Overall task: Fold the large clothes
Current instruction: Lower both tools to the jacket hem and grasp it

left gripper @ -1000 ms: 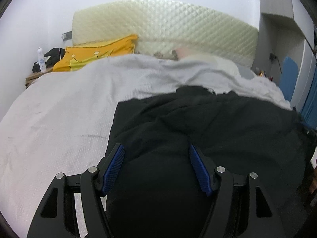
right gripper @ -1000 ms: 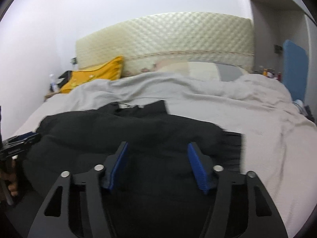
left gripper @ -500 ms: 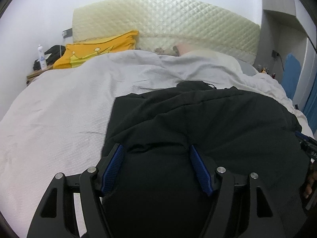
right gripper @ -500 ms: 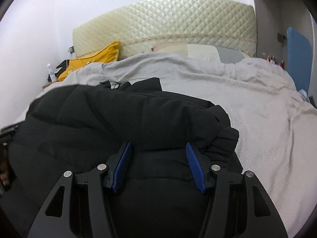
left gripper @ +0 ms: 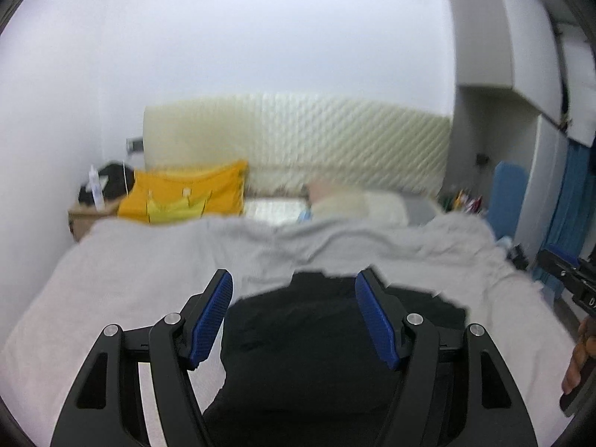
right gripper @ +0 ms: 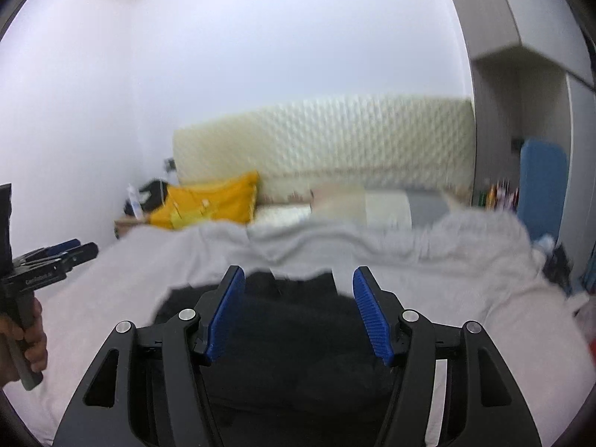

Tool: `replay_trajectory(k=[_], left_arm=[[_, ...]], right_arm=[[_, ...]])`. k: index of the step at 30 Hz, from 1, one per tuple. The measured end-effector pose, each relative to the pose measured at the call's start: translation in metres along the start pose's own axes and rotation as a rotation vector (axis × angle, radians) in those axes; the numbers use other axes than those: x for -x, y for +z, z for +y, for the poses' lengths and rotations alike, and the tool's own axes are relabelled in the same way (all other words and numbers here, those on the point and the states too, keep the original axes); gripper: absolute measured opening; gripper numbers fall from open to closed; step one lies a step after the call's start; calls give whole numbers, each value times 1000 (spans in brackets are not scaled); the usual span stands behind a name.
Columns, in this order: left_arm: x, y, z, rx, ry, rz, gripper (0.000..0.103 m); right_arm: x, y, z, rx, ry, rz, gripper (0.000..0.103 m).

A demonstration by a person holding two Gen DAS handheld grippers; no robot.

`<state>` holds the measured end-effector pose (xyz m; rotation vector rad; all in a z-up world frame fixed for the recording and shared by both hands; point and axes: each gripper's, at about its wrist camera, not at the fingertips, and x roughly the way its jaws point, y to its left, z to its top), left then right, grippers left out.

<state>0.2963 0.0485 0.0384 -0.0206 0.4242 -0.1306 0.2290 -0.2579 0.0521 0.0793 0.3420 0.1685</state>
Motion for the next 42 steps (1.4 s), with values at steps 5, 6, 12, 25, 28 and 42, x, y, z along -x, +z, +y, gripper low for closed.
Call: replay_trajectory(k=[5,6,12,25,28,42], left_arm=[[94,35,-13,11,-28,-74,69],[108,38,-14,9,-30,-82,69],[189,40,-13,6,-27,-96,69],[216,-69,10,34,-39,11,69],[198,-101,22,63,-37,55,69],[104,-215,65,137,-13,342,69]], right_arm=[[78,38,31,27,7,-86,62],[88,41,36,31,3,-94,62],[146,44,55,20,-11,-118,65],[169,-45,54,7,-23,-23,65],[167,-67,51,14,-25,-4,65],[119,-161,-18,-49,-149,231,65]])
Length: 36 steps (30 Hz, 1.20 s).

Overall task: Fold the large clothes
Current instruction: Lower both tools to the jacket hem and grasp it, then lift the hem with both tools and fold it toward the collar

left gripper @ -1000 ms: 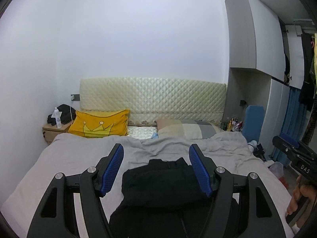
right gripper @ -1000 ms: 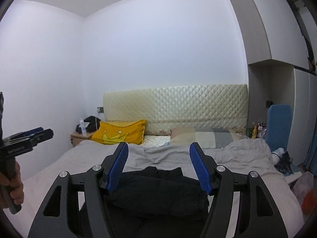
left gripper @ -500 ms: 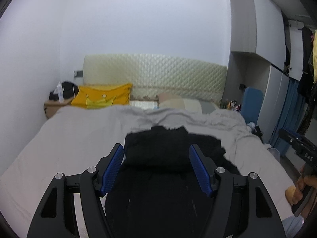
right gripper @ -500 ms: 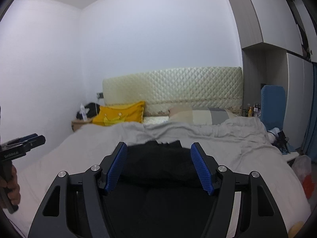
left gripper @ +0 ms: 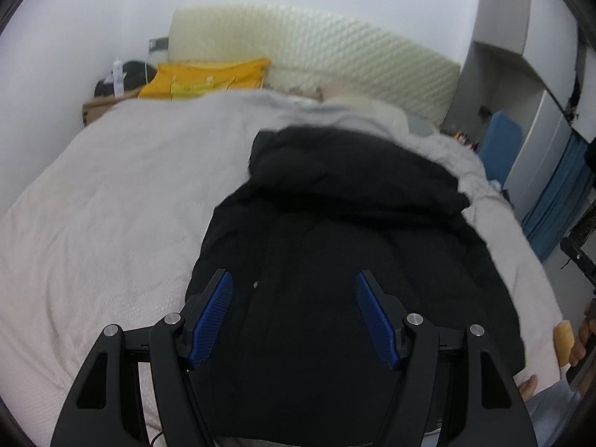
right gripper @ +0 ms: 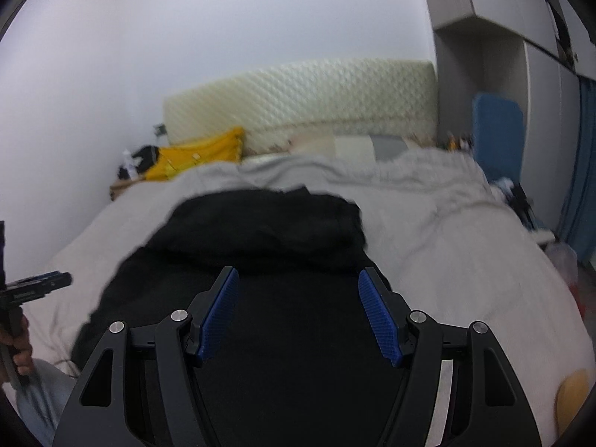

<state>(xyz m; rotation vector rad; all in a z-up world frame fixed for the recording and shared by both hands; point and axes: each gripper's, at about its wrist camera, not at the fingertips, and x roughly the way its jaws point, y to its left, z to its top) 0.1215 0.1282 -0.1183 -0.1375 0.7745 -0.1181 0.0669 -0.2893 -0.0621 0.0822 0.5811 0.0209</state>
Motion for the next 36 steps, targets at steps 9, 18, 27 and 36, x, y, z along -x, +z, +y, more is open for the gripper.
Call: replay_trajectory(k=[9,18,27,36], left_arm=[[-43,5,24,67,7,133,69],[-71,-4,51,204,-32,251,69],[-90,-10,71,297,5,328,73],[-103,-9,70,282,86,362,74]], right_arm=[[-49,-19,-64,-134,-72,214,65],[-84,-54,-107,-291,-10,408,66],[-104,-87,-135,-524,136,574,83],[-115,-108,-135,-724,378,662,85]])
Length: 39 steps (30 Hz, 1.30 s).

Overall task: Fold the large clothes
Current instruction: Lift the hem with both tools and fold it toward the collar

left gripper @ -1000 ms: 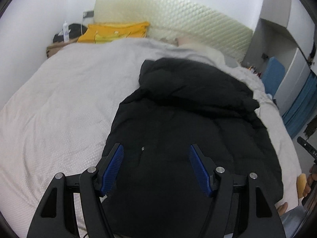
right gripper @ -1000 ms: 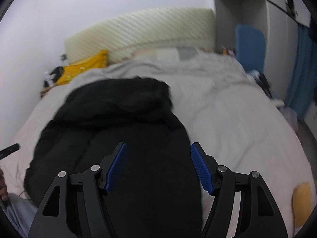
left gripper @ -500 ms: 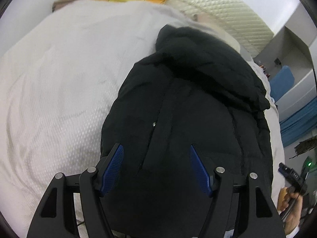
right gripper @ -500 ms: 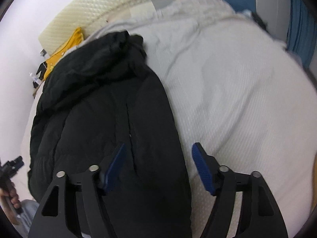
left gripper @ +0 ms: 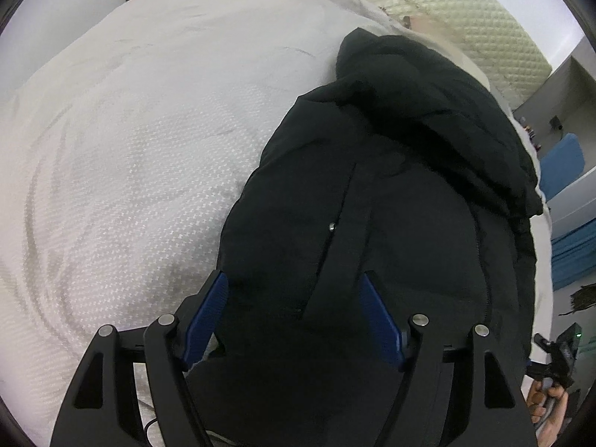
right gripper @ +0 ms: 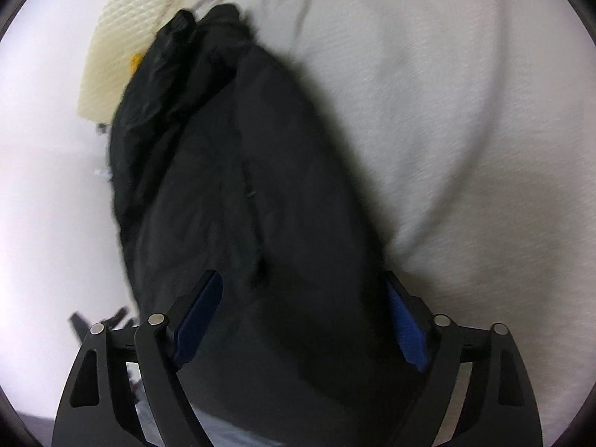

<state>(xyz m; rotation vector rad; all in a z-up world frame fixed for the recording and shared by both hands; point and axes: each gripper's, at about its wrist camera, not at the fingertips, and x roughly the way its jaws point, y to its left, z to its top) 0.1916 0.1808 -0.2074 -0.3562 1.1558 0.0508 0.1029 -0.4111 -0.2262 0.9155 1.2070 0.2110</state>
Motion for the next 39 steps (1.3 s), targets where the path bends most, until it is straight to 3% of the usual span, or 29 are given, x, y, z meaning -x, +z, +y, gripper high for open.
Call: replay_trajectory(k=[4,11,17,24,27,32,37,39], left_arm=[[-4,1,-1,-8,27,6,74],[-15,6,-5,-16,63,37,74],[-39,19,-12,3,128,101,74],[-60,32,-15,37,129,170,74],[-66,39,-12,72,107,192,74],[-78,50,22,244,-33,266,76],[-79,60,20,270,-117,291,75],[-81,64,17,264,-189,313,75]], right_arm=[[8,-3,10,15,146,-2,86],[18,-4,20,66,276,-3,86],[14,-3,23,93,265,15,86],[-1,3,12,28,243,28,86],[-5,5,5,-6,219,33,86],[-15,5,-5,-35,111,68,85],[-17,4,-21,-96,102,70,85],[-22,3,-20,-92,112,91,86]])
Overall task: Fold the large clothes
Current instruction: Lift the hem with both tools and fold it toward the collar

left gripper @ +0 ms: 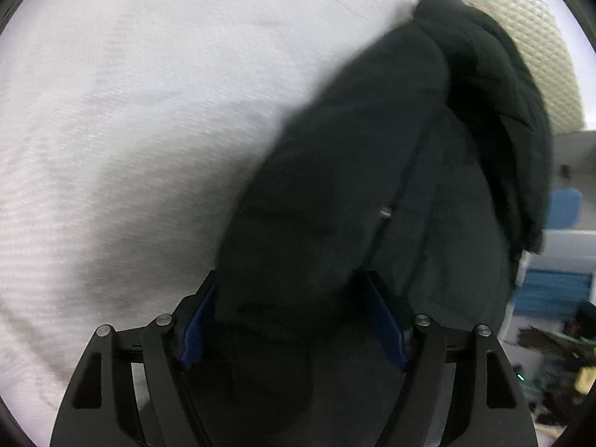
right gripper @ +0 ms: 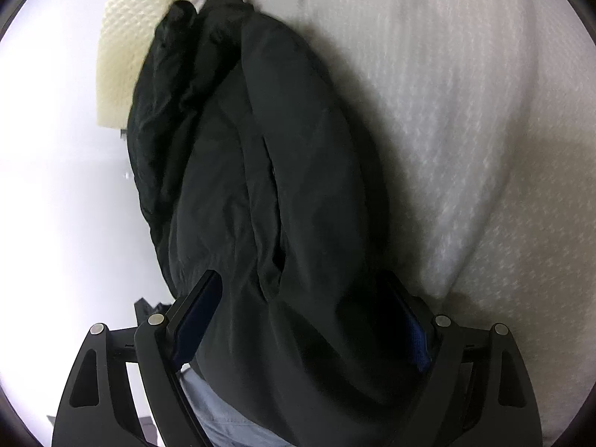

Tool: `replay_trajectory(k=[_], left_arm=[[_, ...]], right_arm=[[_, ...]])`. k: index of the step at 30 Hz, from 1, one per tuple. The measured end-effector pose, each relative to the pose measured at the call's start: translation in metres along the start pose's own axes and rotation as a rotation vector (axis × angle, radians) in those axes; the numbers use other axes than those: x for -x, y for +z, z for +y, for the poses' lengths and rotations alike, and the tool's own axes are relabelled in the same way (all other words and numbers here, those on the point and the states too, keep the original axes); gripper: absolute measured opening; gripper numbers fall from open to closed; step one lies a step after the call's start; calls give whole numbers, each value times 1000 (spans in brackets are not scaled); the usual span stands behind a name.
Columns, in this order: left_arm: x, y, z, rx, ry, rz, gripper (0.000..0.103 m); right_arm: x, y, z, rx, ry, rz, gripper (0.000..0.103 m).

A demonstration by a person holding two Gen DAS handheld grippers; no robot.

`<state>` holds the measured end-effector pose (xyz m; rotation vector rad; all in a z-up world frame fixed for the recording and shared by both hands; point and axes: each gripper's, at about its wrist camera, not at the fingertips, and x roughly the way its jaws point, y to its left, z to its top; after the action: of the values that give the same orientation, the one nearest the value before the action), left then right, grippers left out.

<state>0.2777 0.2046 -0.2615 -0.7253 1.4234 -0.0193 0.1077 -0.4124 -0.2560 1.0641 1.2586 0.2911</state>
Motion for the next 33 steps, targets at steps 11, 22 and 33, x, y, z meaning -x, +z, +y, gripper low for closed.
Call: replay_trajectory(k=[11,22,33], left_arm=[[10,8,-16,-7,-431,78,73],[-36,-4,-21,-30,-212,168,66],[-30,-13,-67,-171,-293,144,16]], right_arm=[[6,-2,39,118,251,-11,86],[-4,2,8,46,-32,-15,85],[-9,-8,69,320,117,-7,33]])
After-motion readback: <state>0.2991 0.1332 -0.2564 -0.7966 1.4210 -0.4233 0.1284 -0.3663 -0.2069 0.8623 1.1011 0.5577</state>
